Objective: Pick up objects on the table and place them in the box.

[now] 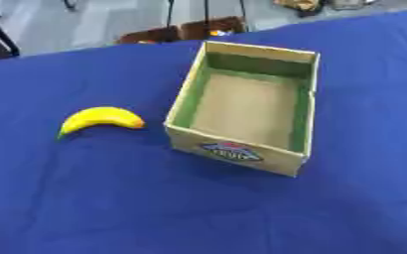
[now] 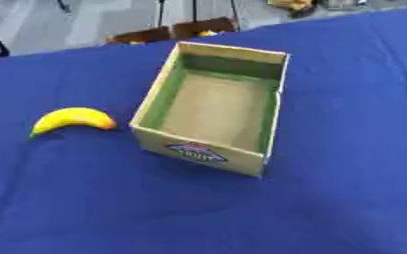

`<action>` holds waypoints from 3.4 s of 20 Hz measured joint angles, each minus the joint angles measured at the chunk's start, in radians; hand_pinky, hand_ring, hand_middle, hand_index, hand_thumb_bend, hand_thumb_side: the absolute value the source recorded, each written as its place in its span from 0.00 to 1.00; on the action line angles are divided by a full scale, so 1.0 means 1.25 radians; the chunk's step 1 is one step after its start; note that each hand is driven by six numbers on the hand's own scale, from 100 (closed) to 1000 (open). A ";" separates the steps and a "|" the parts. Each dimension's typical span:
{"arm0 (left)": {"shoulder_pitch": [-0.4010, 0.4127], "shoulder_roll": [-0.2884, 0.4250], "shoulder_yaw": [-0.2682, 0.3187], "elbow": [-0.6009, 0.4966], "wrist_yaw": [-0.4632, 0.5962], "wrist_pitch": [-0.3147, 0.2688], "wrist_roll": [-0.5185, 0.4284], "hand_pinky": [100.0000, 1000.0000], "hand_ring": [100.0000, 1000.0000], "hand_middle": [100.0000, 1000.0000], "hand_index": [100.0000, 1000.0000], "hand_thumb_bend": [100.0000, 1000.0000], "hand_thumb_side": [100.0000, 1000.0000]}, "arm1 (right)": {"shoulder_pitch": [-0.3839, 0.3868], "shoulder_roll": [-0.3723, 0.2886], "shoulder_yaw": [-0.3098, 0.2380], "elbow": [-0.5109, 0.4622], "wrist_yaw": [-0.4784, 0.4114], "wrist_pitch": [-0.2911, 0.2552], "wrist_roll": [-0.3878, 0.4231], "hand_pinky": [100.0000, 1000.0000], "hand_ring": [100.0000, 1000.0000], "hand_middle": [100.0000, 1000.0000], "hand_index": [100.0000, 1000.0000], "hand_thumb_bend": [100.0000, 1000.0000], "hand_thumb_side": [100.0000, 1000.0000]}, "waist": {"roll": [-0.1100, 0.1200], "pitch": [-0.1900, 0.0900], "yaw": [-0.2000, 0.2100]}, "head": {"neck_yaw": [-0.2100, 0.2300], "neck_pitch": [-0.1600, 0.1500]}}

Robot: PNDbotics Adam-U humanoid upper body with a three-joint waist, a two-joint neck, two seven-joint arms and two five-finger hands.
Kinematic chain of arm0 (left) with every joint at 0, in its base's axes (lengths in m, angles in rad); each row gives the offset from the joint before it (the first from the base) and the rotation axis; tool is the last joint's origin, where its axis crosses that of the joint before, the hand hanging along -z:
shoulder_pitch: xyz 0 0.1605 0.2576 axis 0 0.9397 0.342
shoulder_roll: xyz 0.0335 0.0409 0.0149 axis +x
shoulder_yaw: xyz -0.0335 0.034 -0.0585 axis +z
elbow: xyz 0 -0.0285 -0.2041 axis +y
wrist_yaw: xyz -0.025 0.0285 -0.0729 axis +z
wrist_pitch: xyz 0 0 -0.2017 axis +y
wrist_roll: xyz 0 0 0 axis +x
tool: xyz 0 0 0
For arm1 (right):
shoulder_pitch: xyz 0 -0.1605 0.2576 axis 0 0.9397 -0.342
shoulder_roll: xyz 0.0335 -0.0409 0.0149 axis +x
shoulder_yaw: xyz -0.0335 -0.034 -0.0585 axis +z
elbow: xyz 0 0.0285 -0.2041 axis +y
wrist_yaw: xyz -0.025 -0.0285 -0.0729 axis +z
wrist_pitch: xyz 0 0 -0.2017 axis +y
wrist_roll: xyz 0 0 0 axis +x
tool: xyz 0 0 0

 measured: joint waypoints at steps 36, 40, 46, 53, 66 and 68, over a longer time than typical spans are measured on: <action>-0.269 -0.018 -0.272 0.220 -0.044 0.017 -0.267 0.75 0.89 0.90 0.99 0.05 0.81 | -0.008 0.000 0.013 0.000 -0.002 -0.001 0.015 0.68 0.84 0.82 0.91 0.00 1.00 | 0.006 -0.005 -0.022 | 0.012 -0.021; -0.301 -0.039 -0.287 0.298 -0.063 -0.009 -0.316 0.78 0.92 0.93 1.00 0.35 0.88 | -0.008 0.000 0.015 0.000 -0.004 0.000 0.017 0.68 0.84 0.82 0.91 0.00 1.00 | 0.009 -0.005 -0.026 | 0.013 -0.021; -0.339 -0.071 -0.301 0.403 -0.129 -0.064 -0.387 0.83 0.94 0.96 1.00 0.54 0.83 | -0.014 0.000 0.016 0.000 -0.006 -0.002 0.020 0.68 0.84 0.81 0.91 0.00 1.00 | 0.014 -0.005 -0.036 | 0.017 -0.025; -0.357 -0.097 -0.290 0.471 -0.235 -0.138 -0.489 0.90 0.97 1.00 1.00 0.55 0.75 | -0.015 0.000 0.020 0.000 -0.008 -0.003 0.020 0.68 0.84 0.81 0.91 0.00 1.00 | 0.019 -0.001 -0.046 | 0.018 -0.033; -0.359 -0.122 -0.266 0.534 -0.306 -0.156 -0.580 0.85 0.95 1.00 1.00 0.18 0.53 | -0.015 0.000 0.020 0.000 -0.008 -0.003 0.020 0.68 0.83 0.80 0.91 0.00 1.00 | 0.023 0.006 -0.054 | 0.019 -0.042; -0.361 -0.129 -0.265 0.549 -0.313 -0.154 -0.571 0.85 0.94 1.00 1.00 0.20 0.52 | -0.015 0.000 0.020 0.000 -0.008 -0.003 0.019 0.68 0.83 0.80 0.90 0.00 1.00 | 0.023 0.008 -0.056 | 0.023 -0.042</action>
